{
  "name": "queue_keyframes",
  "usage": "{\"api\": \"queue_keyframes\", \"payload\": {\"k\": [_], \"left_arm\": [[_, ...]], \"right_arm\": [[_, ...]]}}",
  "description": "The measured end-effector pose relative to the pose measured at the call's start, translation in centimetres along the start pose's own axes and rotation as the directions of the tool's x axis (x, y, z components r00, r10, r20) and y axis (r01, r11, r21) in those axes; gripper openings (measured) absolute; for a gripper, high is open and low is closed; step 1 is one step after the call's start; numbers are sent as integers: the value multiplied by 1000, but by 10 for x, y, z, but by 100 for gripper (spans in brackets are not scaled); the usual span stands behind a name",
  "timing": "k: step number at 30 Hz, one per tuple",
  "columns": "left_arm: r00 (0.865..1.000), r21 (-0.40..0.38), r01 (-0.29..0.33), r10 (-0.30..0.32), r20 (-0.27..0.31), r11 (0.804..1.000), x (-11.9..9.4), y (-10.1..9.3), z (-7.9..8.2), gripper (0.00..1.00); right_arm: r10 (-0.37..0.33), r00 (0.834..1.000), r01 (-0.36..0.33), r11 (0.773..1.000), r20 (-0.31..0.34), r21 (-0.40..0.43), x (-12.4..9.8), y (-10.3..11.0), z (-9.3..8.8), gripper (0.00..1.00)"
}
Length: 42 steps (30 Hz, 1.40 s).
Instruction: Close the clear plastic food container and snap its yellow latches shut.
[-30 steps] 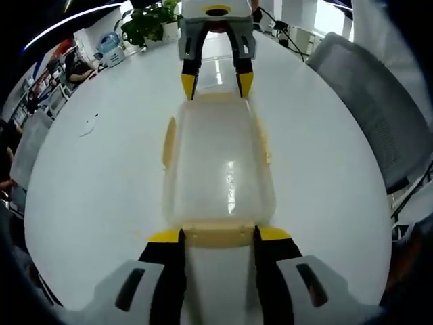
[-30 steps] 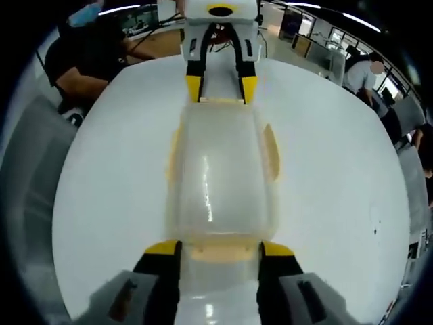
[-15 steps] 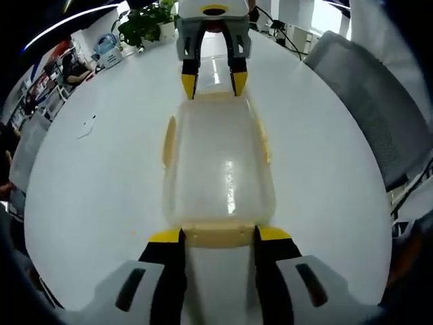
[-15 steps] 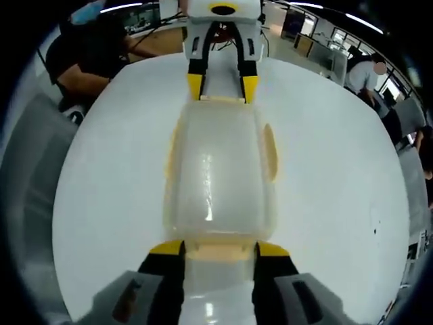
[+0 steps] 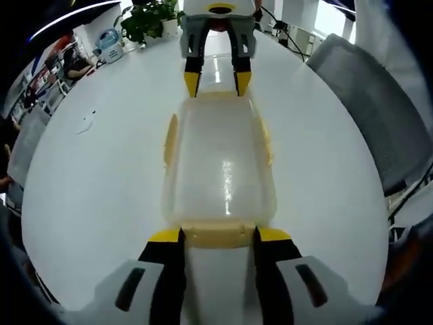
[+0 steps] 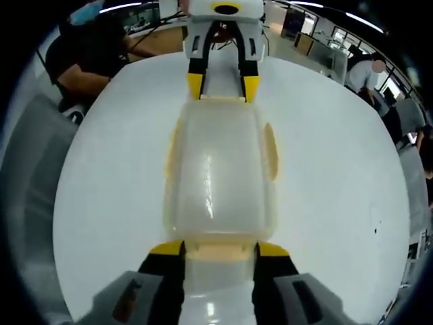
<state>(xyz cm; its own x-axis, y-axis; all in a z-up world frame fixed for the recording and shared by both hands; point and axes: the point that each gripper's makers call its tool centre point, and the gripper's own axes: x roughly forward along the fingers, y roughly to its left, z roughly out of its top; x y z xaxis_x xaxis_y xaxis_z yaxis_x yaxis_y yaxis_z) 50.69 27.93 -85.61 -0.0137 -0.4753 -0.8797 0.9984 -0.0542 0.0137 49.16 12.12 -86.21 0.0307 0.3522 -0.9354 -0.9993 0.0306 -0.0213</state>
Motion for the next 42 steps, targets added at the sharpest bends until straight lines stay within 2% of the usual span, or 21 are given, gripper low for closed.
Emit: {"api": "queue_keyframes", "payload": {"k": [13,17,23,31,39,42], "left_arm": [[1000,-6,-4,4,-11,1000,0,0,-1,37],[999,-13,-13,13,-31,1000,1,0,0,36],[999,-14,-38,38,-22,999,-1,1,-2,37],[998,-17,-46,45,-41,999,-2,-5,1,37],[997,-27,-65,65,-32,997,-12,-7,5,37],[997,-32,-74,73,-32,997,-17,-10,11,37]], "right_arm": [[7,1000,-7,1000,-15,1,0,0,0,35],[7,1000,-7,1000,-13,2,0,0,0,35],[3,1000,-3,1000,-9,0,0,0,0,35],[12,1000,-12,1000,-12,-18,-2,5,0,35],[2,1000,-2,1000,14,-26,-13,4,4,35],[-1,1000,2,999,19,-36,-18,5,3,35]]}}
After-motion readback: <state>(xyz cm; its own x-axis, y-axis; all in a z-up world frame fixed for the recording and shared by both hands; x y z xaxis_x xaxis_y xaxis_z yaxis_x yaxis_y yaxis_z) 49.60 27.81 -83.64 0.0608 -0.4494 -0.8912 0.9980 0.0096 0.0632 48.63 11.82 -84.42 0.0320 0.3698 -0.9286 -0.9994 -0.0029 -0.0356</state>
